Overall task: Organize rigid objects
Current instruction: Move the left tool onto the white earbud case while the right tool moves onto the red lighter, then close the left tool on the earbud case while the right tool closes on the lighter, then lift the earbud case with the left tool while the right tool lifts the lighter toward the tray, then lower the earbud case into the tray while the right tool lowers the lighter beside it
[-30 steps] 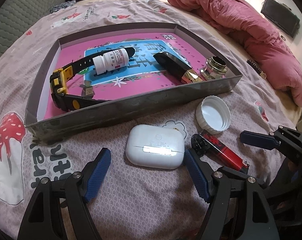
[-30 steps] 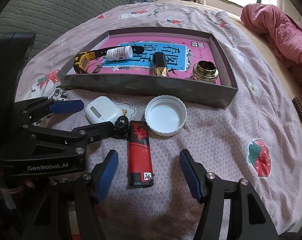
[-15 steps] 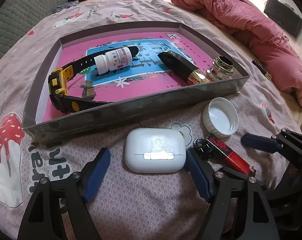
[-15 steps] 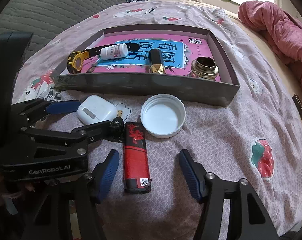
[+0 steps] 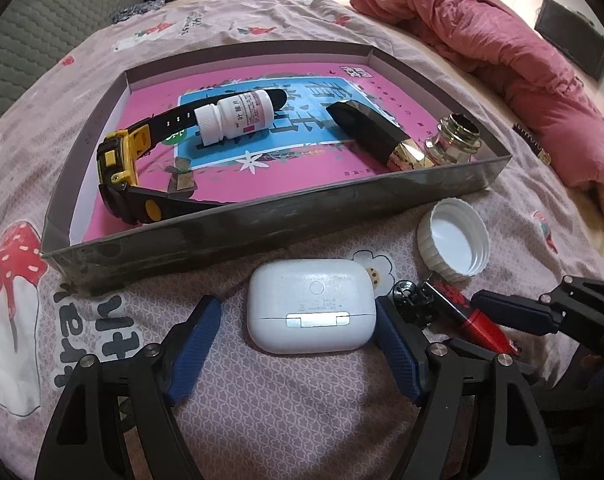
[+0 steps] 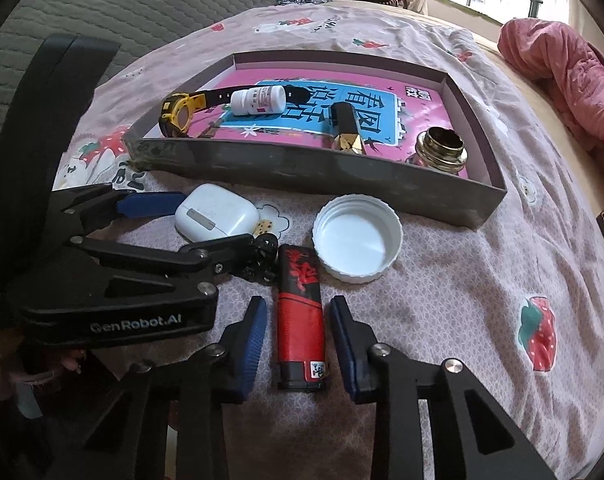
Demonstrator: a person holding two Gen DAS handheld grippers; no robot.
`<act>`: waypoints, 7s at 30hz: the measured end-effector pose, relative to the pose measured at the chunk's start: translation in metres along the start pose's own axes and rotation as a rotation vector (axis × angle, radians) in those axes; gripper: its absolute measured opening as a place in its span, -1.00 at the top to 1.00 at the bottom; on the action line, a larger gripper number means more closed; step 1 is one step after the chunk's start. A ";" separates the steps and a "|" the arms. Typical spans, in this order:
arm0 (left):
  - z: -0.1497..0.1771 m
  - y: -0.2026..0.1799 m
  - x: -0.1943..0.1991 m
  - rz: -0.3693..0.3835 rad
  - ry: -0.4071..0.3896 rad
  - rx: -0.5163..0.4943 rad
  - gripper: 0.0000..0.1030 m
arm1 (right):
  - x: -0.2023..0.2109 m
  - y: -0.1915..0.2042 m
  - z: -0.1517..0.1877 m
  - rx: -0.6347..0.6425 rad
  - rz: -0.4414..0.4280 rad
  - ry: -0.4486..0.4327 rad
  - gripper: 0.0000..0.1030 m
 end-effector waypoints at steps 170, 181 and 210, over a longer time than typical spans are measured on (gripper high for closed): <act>-0.078 0.024 0.018 -0.004 -0.210 0.058 -0.21 | 0.006 -0.033 -0.099 0.003 -0.063 -0.283 0.56; -0.074 0.021 0.009 -0.012 -0.171 0.047 -0.21 | 0.001 -0.022 -0.100 0.077 -0.052 -0.271 0.56; -0.075 0.026 0.007 -0.019 -0.131 0.053 -0.21 | -0.014 -0.024 -0.097 0.103 -0.041 -0.211 0.57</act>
Point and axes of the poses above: each gripper's, at about its wrist camera, not at the fingertips, and x roughly against the way its jaws point, y to its left, z to its underside, the point moved 7 cm from there along -x, roughly the way its jaws point, and after that the axes turned 4 degrees about x, right-handed, at the moved point
